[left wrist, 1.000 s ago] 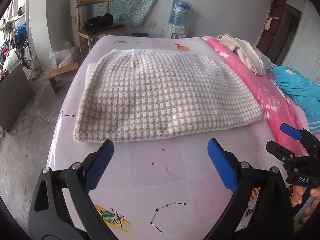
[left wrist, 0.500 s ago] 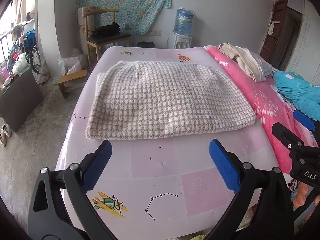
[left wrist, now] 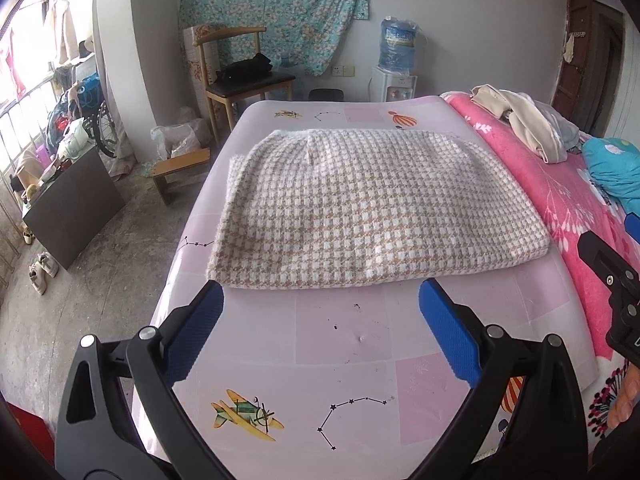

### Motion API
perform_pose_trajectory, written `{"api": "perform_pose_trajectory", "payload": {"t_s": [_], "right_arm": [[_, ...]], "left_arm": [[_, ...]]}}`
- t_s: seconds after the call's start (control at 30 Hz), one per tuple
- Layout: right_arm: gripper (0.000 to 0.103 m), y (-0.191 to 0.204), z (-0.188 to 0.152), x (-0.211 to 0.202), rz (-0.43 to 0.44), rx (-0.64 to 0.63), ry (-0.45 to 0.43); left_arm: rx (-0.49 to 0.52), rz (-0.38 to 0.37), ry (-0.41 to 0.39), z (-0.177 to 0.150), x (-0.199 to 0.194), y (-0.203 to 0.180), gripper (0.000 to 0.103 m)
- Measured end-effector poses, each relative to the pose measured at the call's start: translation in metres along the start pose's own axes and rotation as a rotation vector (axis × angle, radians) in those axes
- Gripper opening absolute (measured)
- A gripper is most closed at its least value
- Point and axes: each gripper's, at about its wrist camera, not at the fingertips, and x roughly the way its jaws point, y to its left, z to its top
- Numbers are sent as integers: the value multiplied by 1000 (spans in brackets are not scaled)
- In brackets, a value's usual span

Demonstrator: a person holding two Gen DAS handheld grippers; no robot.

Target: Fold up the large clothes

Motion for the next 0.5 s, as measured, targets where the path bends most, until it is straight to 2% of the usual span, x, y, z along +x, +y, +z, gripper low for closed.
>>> {"api": "perform_pose_trajectory", "payload": {"t_s": [0.13,0.23,0.5], "right_arm": [[97,-1,-3,15,13,25,68],[97,-3,-8,27,24,68,126],[97,1,-25,54,20,82,258]], "left_arm": [[26,17,4,0,5,-5,95],[6,11,26,-3,11,-7,95],[-27,-13,174,-14,40,-14,95]]}}
